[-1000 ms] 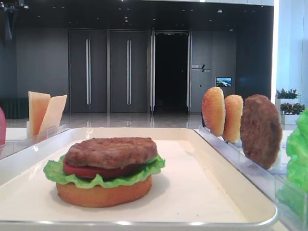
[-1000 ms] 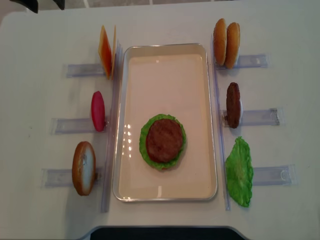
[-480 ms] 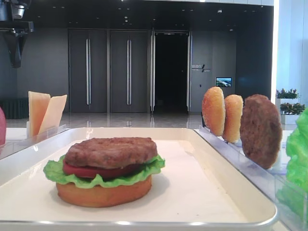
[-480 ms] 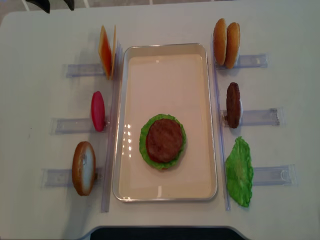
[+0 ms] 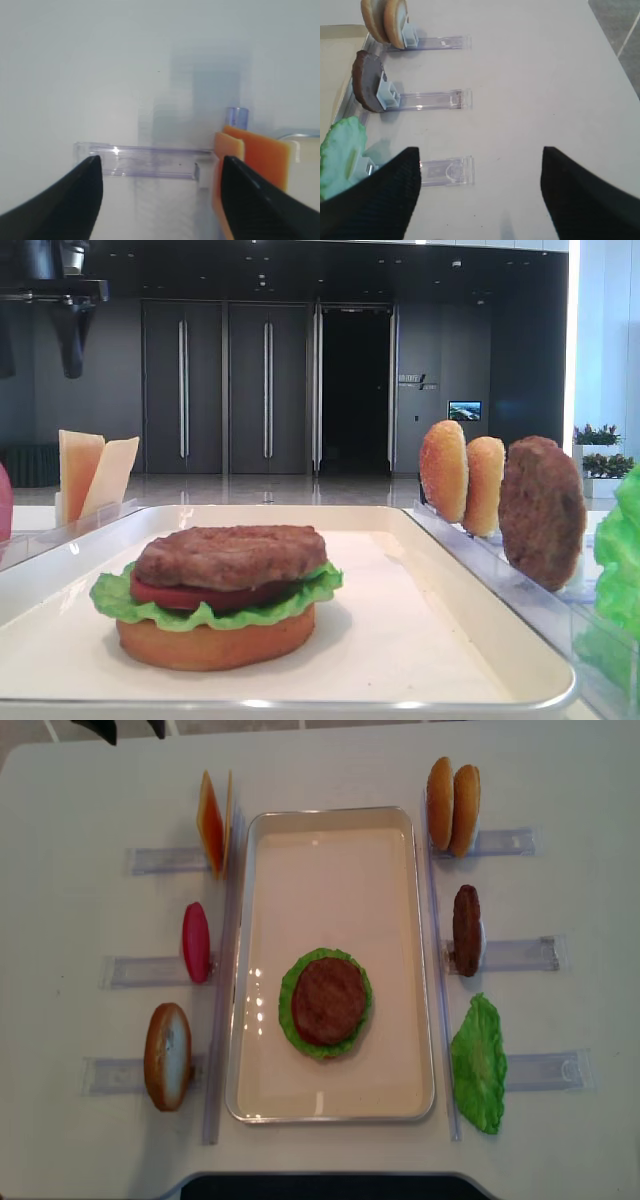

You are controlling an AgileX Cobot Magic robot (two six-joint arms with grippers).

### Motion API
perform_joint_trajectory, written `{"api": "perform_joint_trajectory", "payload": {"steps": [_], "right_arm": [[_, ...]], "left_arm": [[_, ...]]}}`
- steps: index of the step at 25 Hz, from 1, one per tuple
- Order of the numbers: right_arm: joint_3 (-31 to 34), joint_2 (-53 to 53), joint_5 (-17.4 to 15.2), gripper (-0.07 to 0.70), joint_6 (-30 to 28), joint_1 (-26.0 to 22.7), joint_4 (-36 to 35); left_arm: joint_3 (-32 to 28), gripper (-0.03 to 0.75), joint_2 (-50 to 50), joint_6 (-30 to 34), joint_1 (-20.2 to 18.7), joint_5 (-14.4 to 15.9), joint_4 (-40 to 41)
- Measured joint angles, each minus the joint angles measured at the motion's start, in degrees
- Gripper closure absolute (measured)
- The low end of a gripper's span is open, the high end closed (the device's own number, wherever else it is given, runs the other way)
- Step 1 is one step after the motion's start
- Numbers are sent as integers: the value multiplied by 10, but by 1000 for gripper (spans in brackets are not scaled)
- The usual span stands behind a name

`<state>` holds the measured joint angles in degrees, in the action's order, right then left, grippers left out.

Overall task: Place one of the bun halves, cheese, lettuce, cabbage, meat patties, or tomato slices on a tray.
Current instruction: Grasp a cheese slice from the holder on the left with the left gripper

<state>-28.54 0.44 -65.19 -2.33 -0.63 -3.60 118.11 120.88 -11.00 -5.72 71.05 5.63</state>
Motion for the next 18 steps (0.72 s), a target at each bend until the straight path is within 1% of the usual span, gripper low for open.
{"api": "perform_joint_trajectory", "payload": {"steps": [10, 14, 18], "right_arm": [[0, 0, 0, 122, 0, 0, 0], [0, 0, 0, 122, 0, 0, 0], [0, 0, 0, 122, 0, 0, 0]], "left_arm": [[0, 157, 5, -74, -76, 0, 0], [0, 157, 21, -98, -99, 0, 1], [0, 158, 36, -116, -113, 0, 1]]}}
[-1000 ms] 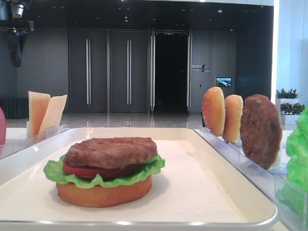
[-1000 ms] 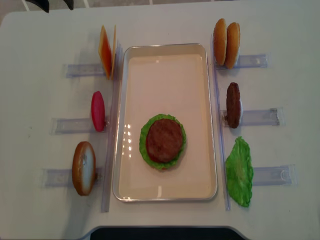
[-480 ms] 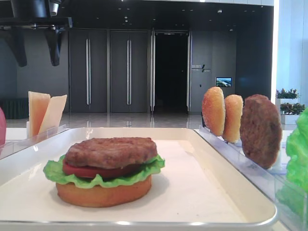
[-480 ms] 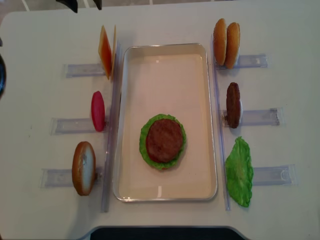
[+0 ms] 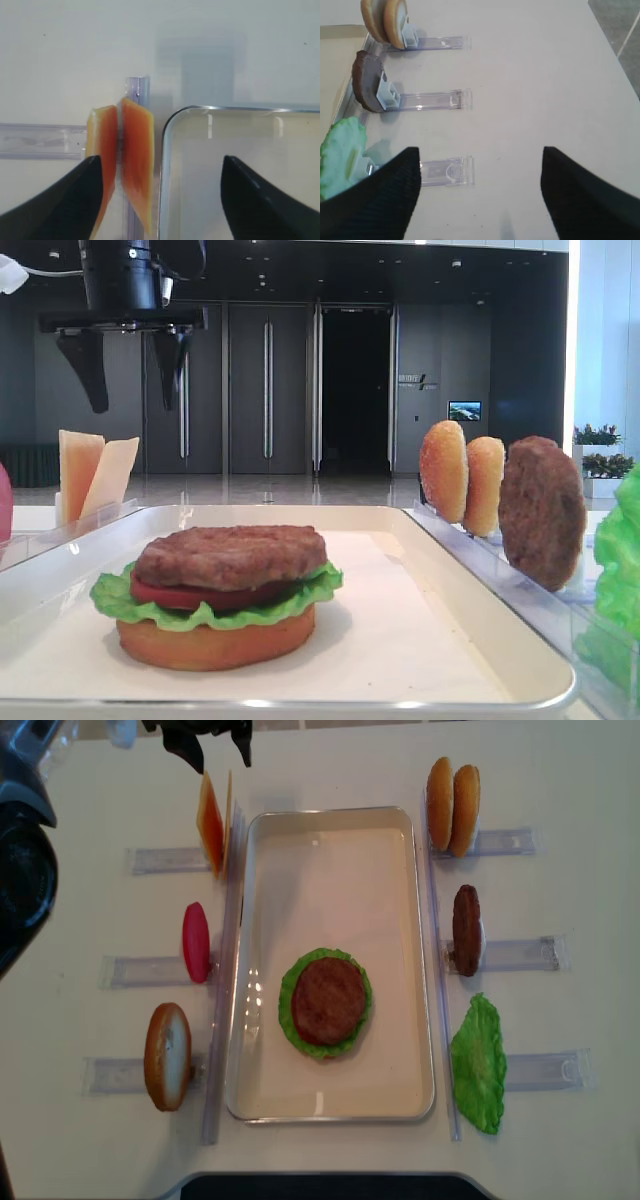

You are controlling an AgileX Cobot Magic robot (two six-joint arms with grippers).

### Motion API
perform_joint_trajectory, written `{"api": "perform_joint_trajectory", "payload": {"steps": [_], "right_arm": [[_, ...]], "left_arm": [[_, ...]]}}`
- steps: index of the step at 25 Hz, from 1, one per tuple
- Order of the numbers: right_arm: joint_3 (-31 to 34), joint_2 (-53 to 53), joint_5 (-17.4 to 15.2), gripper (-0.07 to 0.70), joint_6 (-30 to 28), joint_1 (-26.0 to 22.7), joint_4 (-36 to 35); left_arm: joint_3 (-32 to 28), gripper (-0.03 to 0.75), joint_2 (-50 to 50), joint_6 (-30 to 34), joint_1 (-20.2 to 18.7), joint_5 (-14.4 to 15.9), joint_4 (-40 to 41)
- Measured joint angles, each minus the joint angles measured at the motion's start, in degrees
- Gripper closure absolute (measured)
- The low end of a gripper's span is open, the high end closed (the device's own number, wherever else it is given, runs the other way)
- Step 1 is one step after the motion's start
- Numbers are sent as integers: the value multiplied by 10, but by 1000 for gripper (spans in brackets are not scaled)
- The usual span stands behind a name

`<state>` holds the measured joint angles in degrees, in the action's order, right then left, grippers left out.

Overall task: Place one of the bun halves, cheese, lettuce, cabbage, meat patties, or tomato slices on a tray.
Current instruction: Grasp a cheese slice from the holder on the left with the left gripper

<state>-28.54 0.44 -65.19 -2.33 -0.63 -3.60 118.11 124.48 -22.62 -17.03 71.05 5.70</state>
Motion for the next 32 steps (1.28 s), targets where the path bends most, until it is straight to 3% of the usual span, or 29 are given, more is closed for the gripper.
{"api": "perform_joint_trajectory", "payload": {"steps": [32], "right_arm": [[1, 0, 0, 122, 0, 0, 0]], "left_arm": [[0, 198, 48, 2, -6, -1, -12]]}}
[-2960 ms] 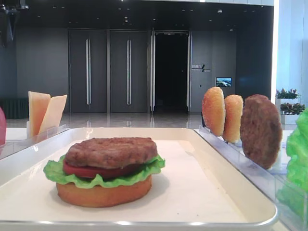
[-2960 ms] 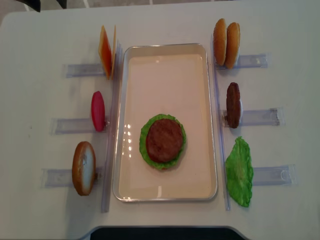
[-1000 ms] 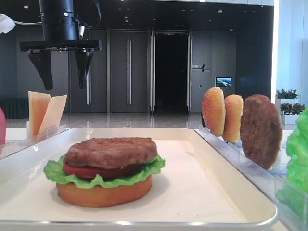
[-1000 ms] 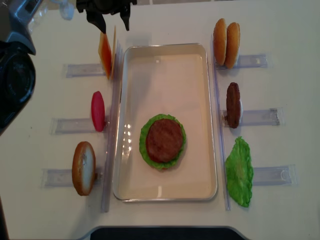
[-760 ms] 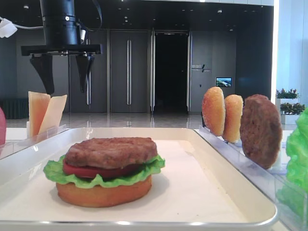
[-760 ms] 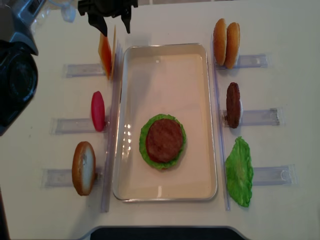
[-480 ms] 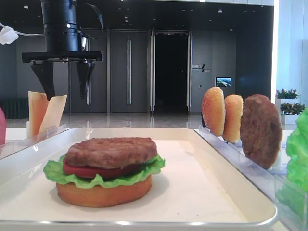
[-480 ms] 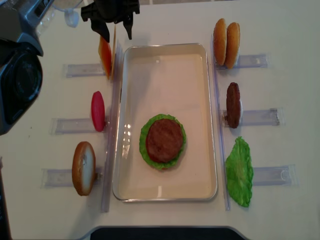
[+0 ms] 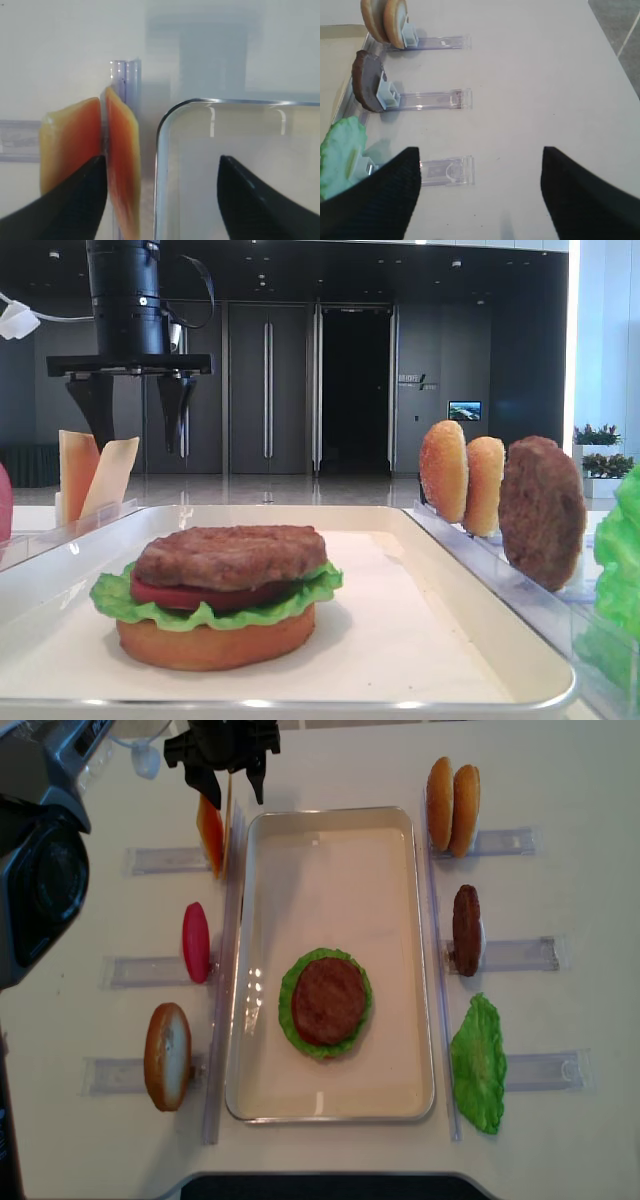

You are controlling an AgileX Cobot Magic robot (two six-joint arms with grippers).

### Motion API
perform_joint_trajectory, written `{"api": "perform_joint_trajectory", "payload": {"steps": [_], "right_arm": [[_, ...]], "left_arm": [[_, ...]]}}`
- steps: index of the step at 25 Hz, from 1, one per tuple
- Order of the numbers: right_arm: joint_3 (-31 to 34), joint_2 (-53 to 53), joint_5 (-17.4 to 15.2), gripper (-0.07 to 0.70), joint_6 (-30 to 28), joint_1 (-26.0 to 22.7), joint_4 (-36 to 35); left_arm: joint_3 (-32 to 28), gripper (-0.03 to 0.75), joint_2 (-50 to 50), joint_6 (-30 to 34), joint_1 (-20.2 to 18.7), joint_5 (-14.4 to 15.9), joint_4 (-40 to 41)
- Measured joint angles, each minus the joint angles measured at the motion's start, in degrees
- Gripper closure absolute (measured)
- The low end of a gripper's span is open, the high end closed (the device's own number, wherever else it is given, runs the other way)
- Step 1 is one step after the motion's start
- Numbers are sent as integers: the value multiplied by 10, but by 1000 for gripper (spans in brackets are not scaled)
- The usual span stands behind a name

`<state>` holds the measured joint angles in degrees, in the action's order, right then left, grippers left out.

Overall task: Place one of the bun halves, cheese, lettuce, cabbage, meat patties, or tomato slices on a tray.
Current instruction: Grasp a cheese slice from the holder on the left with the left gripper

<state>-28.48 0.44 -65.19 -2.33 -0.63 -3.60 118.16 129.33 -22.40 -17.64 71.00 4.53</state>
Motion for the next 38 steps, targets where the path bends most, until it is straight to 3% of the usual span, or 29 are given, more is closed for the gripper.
{"api": "perform_joint_trajectory", "payload": {"steps": [21, 29, 38], "right_arm": [[0, 0, 0, 122, 0, 0, 0], [0, 0, 0, 122, 0, 0, 0], [0, 0, 0, 122, 0, 0, 0]], "left_arm": [[-17, 205, 1, 34, 18, -2, -14], [-17, 355, 1, 46, 18, -2, -24], [-17, 468, 1, 56, 18, -2, -39]]}}
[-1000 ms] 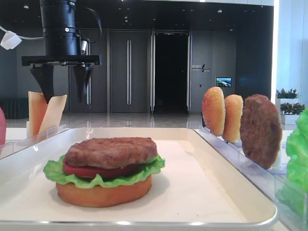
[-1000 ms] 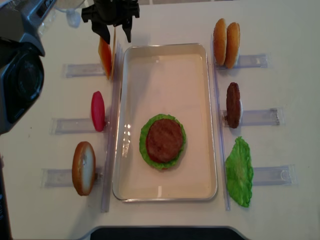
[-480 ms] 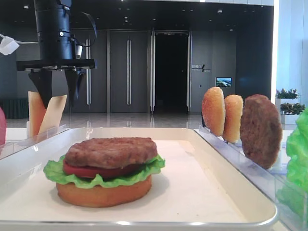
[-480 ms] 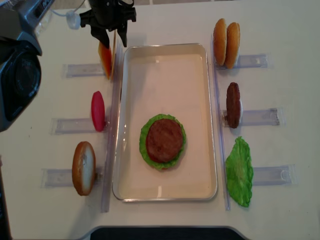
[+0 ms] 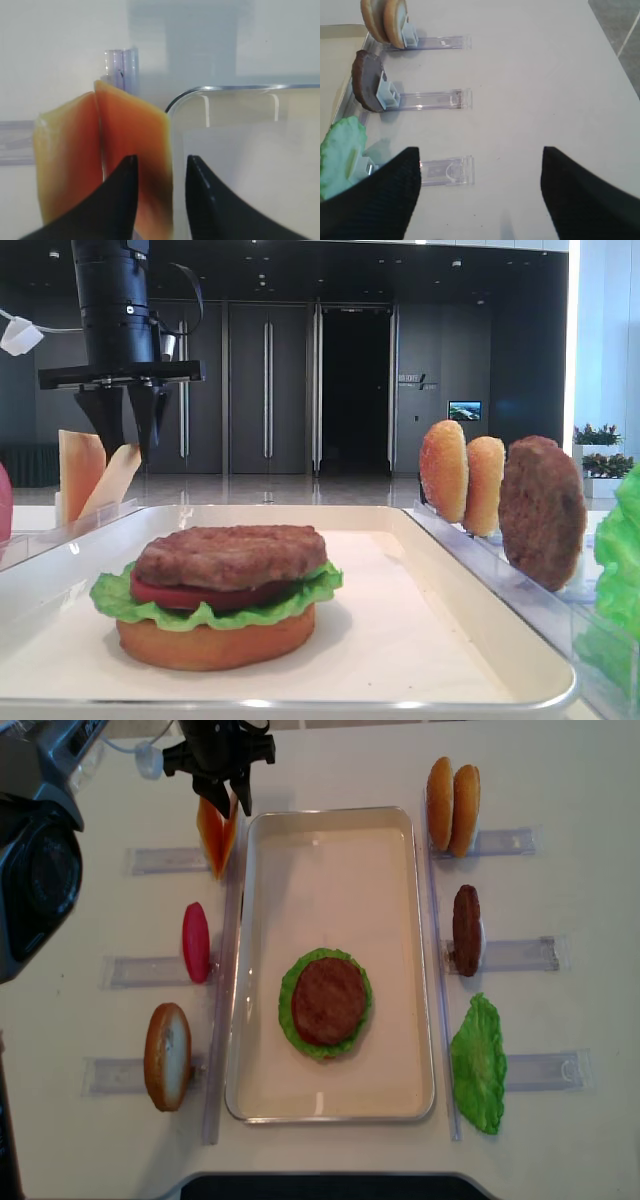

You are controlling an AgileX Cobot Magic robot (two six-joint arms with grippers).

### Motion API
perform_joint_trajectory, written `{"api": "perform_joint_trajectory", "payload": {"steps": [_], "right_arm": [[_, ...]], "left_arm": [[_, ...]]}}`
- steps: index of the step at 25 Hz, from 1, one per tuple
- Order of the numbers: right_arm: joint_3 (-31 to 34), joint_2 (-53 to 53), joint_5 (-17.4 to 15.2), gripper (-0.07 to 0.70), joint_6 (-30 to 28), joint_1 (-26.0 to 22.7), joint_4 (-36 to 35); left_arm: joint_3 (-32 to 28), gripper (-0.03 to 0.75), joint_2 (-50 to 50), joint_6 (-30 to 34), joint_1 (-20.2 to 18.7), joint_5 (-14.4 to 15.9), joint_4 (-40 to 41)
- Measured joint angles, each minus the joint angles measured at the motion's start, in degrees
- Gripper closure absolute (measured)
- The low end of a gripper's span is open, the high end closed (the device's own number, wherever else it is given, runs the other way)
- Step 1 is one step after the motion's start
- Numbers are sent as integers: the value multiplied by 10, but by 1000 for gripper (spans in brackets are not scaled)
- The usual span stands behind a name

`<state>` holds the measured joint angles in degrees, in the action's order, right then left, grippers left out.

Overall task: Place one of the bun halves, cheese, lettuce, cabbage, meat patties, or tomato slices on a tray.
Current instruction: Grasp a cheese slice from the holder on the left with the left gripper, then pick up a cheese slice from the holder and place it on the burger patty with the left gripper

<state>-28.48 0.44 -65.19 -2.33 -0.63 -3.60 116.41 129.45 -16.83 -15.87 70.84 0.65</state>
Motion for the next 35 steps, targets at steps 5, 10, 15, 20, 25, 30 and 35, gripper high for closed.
{"api": "perform_joint_trajectory", "payload": {"steps": [5, 10, 15, 20, 25, 30, 35], "right_arm": [[0, 0, 0, 122, 0, 0, 0], [0, 0, 0, 122, 0, 0, 0], [0, 0, 0, 122, 0, 0, 0], [0, 0, 0, 122, 0, 0, 0], [0, 0, 0, 122, 0, 0, 0], [0, 0, 0, 122, 0, 0, 0], [0, 0, 0, 122, 0, 0, 0]], "left_arm": [[0, 549, 0, 7, 0, 0, -7], [0, 584, 0, 19, 0, 0, -13], [0, 688, 0, 29, 0, 0, -15], [0, 693, 0, 38, 0, 0, -15], [0, 694, -1, 39, 0, 0, -15], [-1, 694, -9, 39, 0, 2, -7], [-4, 695, -34, 39, 0, 2, 0]]}}
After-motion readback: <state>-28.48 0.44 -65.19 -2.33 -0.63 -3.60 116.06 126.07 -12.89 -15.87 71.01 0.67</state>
